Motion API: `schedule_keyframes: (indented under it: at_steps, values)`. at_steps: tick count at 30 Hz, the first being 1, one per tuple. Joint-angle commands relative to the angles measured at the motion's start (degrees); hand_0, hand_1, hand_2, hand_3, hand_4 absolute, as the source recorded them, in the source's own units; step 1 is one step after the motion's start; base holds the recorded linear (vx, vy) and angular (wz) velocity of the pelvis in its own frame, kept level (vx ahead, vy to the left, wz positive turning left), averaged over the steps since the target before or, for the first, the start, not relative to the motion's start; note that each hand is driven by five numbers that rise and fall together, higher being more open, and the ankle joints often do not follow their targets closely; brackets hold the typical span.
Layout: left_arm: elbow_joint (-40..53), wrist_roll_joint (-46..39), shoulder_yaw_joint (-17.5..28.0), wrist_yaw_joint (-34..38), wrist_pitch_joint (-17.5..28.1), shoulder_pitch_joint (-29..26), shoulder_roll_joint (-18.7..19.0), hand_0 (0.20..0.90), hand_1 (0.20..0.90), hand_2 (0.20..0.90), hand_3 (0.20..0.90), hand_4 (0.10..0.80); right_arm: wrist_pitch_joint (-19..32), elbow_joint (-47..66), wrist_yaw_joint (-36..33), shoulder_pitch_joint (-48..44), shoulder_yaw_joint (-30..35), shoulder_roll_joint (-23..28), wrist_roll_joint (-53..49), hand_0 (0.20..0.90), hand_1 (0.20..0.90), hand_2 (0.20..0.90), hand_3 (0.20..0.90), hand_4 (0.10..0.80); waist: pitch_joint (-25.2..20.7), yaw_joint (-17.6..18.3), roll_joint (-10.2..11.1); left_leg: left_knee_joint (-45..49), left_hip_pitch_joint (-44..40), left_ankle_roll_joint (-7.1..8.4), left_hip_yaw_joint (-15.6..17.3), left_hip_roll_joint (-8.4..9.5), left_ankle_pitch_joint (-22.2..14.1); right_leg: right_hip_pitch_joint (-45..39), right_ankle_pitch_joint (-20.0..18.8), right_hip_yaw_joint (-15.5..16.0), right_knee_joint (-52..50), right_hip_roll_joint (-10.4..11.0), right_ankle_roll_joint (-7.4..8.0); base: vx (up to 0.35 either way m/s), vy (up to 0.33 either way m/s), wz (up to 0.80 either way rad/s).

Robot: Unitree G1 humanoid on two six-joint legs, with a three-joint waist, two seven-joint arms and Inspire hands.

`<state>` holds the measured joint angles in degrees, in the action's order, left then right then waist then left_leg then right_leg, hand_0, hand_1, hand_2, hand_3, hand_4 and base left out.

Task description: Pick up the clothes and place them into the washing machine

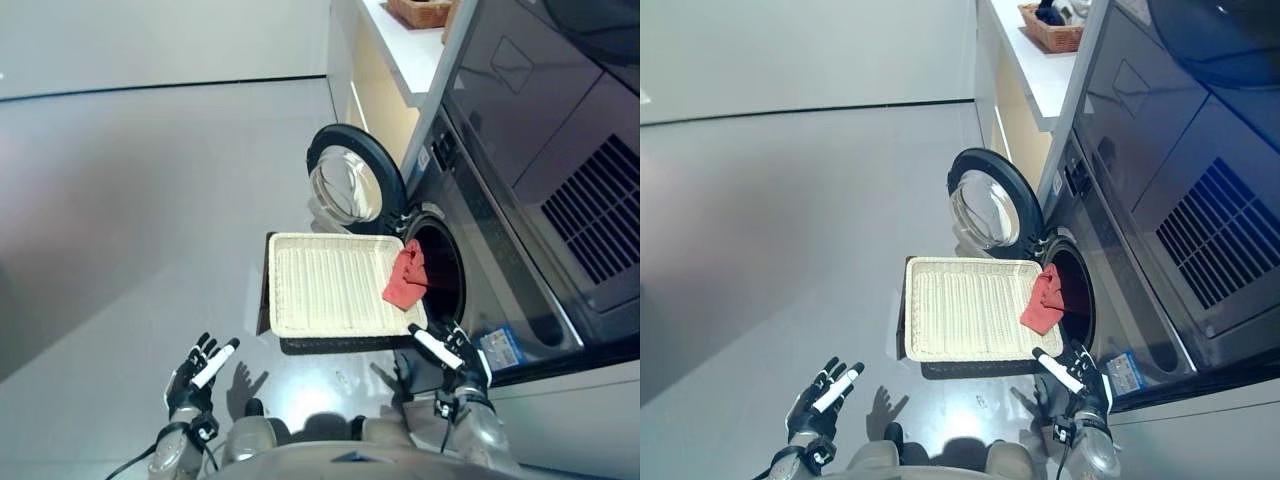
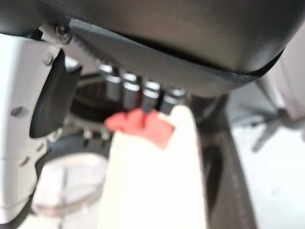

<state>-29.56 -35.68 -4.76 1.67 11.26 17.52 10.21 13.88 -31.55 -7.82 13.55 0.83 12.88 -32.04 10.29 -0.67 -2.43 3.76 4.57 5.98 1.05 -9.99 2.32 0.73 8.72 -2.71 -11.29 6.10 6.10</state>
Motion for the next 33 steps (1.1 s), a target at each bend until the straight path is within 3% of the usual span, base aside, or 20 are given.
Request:
schedule_keyframes:
  at_steps: [1,5,11,12,15,19,22,23,24,26,27,28,32,33]
  values:
    - [7.3,0.11,2.3,-0.02,5.51,-2.33,4.19,0.9,0.9,0.9,0.9,0.8,3.91,4.36,-0.67,-2.19,-0.97,-0.16,-0.13,0.9,0.9,0.9,0.9,0.8,-4.02,0.27,2.19,-1.54,6.66,-0.72,1.76,0.83,7.41,-7.05,-6.25,-0.55,5.34,6.98,5.14,0.113,0.171,-0.41]
    - [8.11,0.51,3.64,1.0,6.27,-1.94,5.22,0.9,0.9,0.9,0.9,0.8,2.92,4.64,-0.42,-2.82,-2.79,-0.83,1.27,0.9,0.9,0.9,0.9,0.8,-4.75,-0.26,3.4,-2.28,5.71,-1.72,4.5,2.39,5.85,-5.39,-10.58,0.19,6.07,9.66,6.92,0.091,0.137,-0.74]
    - [7.02,0.51,3.54,0.83,6.06,-1.82,5.04,0.9,0.9,0.9,0.9,0.8,2.37,4.4,0.2,-2.88,-2.7,-1.3,1.38,0.9,0.9,0.9,0.9,0.8,-6.1,-0.55,5.48,-1.34,4.99,-2.99,4.7,4.93,2.98,-5.82,-17.17,1.12,6.74,12.26,8.52,0.104,0.097,-0.07]
    - [6.88,0.58,3.47,0.6,5.75,-1.43,4.97,0.9,0.9,0.9,0.9,0.8,2.31,4.48,0.27,-2.87,-2.36,-1.19,1.15,0.9,0.9,0.9,0.9,0.8,-6.54,-0.57,6.21,-1.06,3.99,-3.67,4.69,6.12,1.75,-5.37,-20.68,0.9,4.93,12.95,8.8,0.093,0.127,-0.02]
    - [6.88,0.67,3.44,0.38,5.12,-1.56,5.28,0.9,0.9,0.9,0.9,0.8,2.36,5.09,0.34,-3.54,-2.1,-0.79,0.79,0.9,0.9,0.9,0.9,0.8,-6.07,-0.43,5.69,-0.44,1.8,-5.57,3.75,7.28,-0.11,-2.32,-25.35,-0.53,-4.4,12.57,6.91,0.095,0.193,0.02]
    - [6.77,1.43,3.59,0.51,4.29,-1.97,5.95,0.9,0.9,0.9,0.9,0.8,2.59,5.8,0.24,-4.17,-2.34,-0.73,0.61,0.9,0.9,0.9,0.9,0.8,-3.82,0.42,3.97,-0.66,-2.3,-7.66,3.68,7.5,-1.6,2.0,-26.41,2.63,-13.7,11.69,4.99,0.092,0.204,0.03]
    - [5.86,2.01,3.83,0.23,4.19,-1.95,5.97,0.9,0.9,0.9,0.9,0.8,2.55,5.75,0.34,-3.78,-1.92,-0.85,0.25,0.9,0.9,0.9,0.9,0.8,-3.73,1.28,3.87,-1.63,-4.81,-7.36,3.85,7.59,-2.49,3.85,-22.99,5.95,-11.05,11.89,4.6,0.172,0.044,-0.07]
    - [5.5,1.71,3.7,-0.19,4.24,-1.81,5.91,0.9,0.9,0.9,0.9,0.8,2.46,5.52,0.25,-3.38,-1.47,-0.75,0.02,0.9,0.9,0.9,0.9,0.8,-3.95,2.2,4.55,-2.4,-6.69,-6.63,4.06,8.23,-3.59,5.11,-21.65,8.46,-3.7,12.31,5.12,0.261,-0.092,0.14]
    - [5.11,1.77,3.49,-0.4,4.21,-1.86,5.88,0.9,0.9,0.9,0.9,0.8,2.52,5.0,0.17,-3.43,-1.04,-0.65,-0.22,0.9,0.9,0.9,0.9,0.8,-3.95,3.19,5.17,-2.89,-8.02,-6.07,3.87,8.71,-4.29,6.91,-22.13,8.72,2.18,12.33,5.72,0.358,-0.125,0.04]
    - [5.37,1.83,3.55,-0.57,4.34,-1.53,6.01,0.9,0.9,0.9,0.9,0.8,2.34,4.39,0.52,-3.09,-0.88,-0.6,-0.12,0.9,0.9,0.9,0.9,0.8,-3.29,4.39,5.38,-3.62,-10.47,-5.24,3.06,8.42,-5.54,8.6,-24.48,8.38,8.59,12.28,7.15,0.241,-0.087,-0.14]
    - [5.36,1.83,3.55,-0.57,4.34,-1.51,5.99,0.9,0.9,0.9,0.9,0.8,2.35,4.37,0.53,-3.08,-0.89,-0.57,-0.12,0.9,0.9,0.9,0.9,0.8,-3.18,4.37,5.2,-3.64,-10.71,-5.2,3.06,8.21,-5.72,8.23,-24.52,8.51,8.84,12.07,7.16,0.28,-0.077,-0.09]
    - [5.74,2.55,3.77,-1.01,4.44,-0.93,6.04,0.9,0.9,0.9,0.9,0.8,2.19,4.18,0.65,-2.47,-0.78,-0.61,0.64,0.9,0.9,0.9,0.9,0.8,-2.62,5.7,5.06,-5.31,-13.45,-4.45,2.43,7.61,-6.25,12.22,-27.29,7.91,13.81,11.84,8.62,0.256,-0.073,0.02]
    - [7.0,2.48,3.97,-1.75,4.26,0.76,5.62,0.9,0.9,0.9,0.9,0.8,1.8,5.27,1.18,-0.82,-1.02,-0.64,1.55,0.9,0.9,0.9,0.9,0.8,-2.01,6.33,5.09,-7.07,-15.87,-3.57,1.5,6.75,-6.85,12.84,-28.89,6.73,14.54,11.1,8.9,0.209,-0.116,0.26]
    - [7.09,2.73,3.93,-2.17,4.24,1.81,5.38,0.9,0.9,0.9,0.9,0.8,1.62,5.7,1.7,0.46,-0.98,-0.97,1.96,0.9,0.9,0.9,0.9,0.8,-1.92,6.7,5.62,-8.04,-16.77,-3.13,0.56,6.24,-7.02,12.54,-30.15,5.08,13.67,11.38,8.9,0.155,-0.145,-0.12]
